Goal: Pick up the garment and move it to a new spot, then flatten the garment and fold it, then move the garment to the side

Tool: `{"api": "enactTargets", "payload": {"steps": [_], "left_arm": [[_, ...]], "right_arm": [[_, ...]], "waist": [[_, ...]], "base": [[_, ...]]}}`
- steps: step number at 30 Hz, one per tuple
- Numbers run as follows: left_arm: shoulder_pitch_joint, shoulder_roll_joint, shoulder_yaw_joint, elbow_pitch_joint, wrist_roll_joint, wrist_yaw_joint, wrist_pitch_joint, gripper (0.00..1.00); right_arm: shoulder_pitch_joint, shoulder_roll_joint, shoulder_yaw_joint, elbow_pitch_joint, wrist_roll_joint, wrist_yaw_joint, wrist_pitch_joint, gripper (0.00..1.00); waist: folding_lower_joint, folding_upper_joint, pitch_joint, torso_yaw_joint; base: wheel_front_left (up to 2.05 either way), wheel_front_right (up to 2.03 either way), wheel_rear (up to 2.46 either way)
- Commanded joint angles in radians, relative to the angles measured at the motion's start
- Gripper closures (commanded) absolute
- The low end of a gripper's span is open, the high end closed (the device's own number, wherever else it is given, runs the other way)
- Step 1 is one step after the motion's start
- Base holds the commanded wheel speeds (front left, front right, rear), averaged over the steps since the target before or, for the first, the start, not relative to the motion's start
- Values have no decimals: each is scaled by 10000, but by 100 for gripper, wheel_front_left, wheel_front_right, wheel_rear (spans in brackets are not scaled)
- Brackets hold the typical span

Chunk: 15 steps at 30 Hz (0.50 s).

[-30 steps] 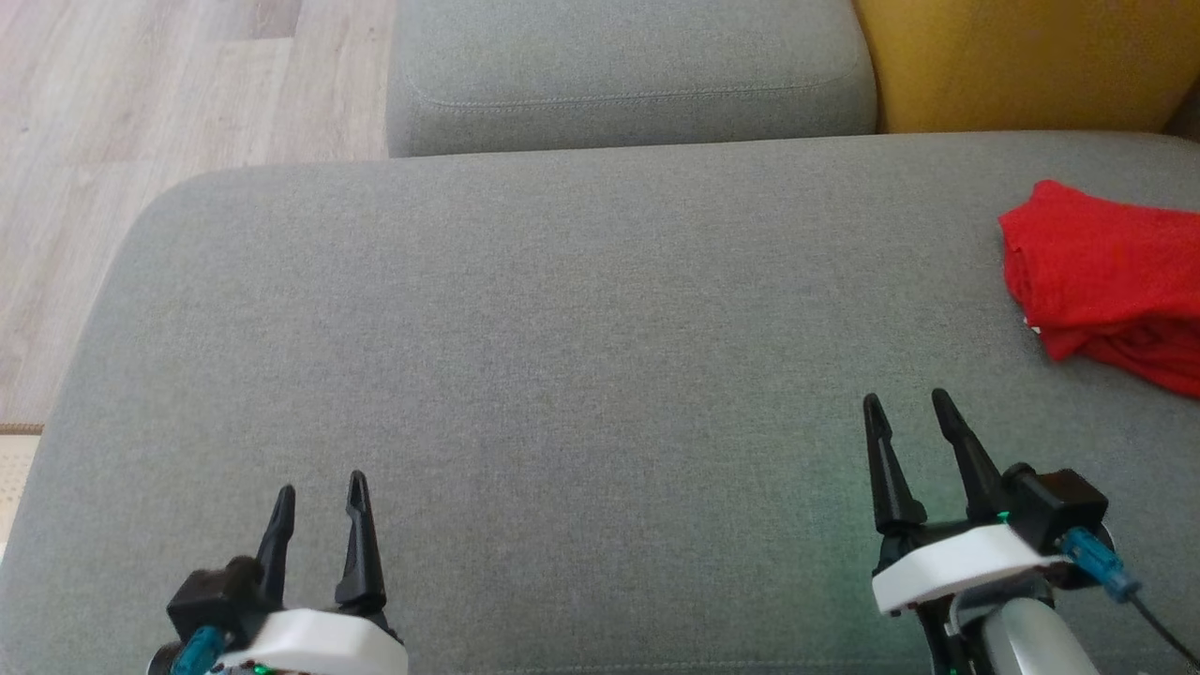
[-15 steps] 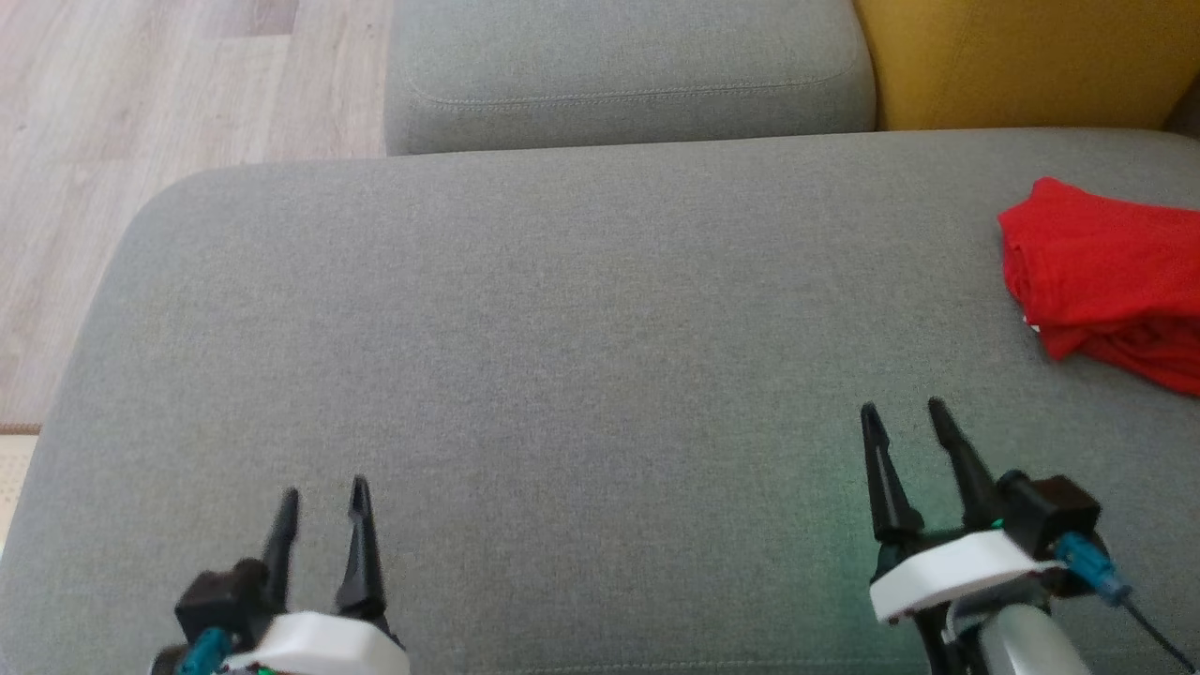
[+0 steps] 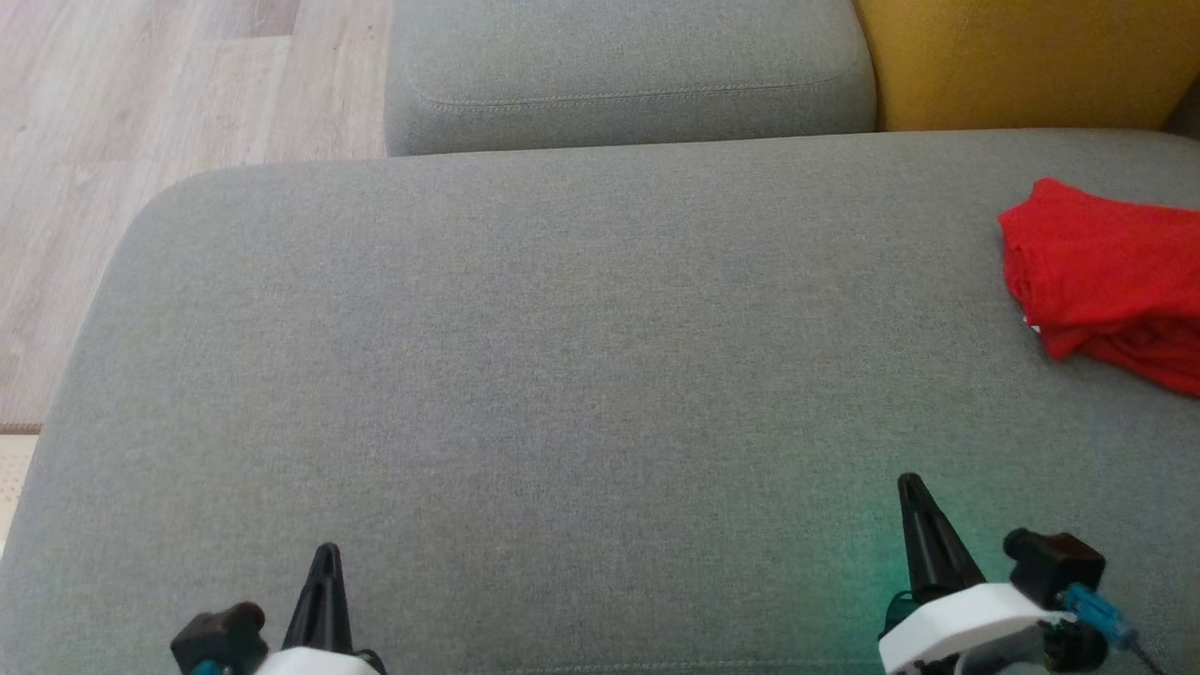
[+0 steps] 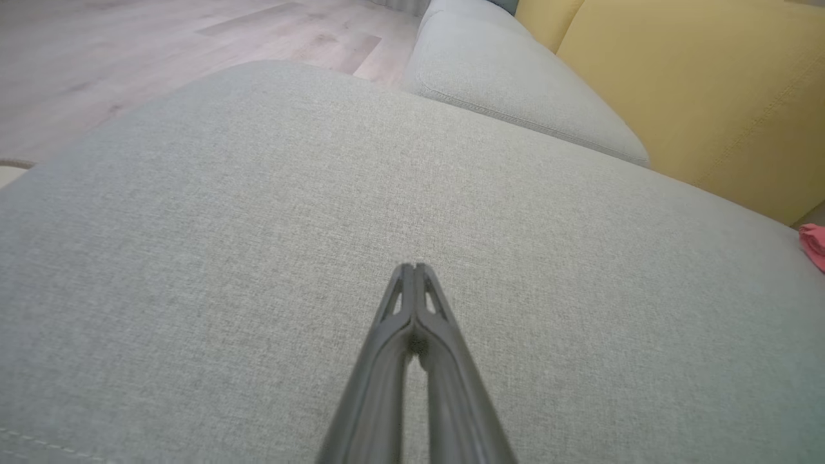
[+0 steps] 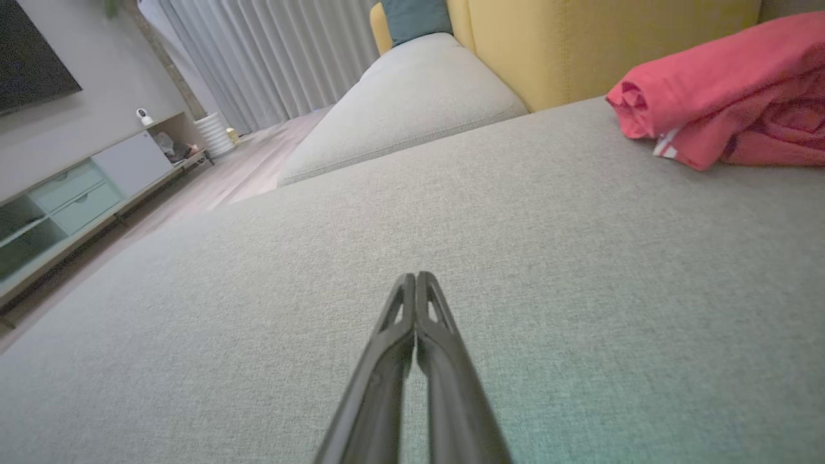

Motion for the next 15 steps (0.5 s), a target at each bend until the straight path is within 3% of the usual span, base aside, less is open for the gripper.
{"api": "enactTargets", "payload": {"steps": [1,15], "left_arm": [[-459,54,143,-279,-346,-115,59,100],[-765,109,365,-200,-1907,-385,404,100]], "right_arm": [[-501,-54,-89,-380,398,8,52,100],[-597,-102,-286,-554,2007,16,391,100]], "waist": [[0,-1,4,2],[0,-1,32,16]], "base": [[0,0,0],[0,0,0]]}}
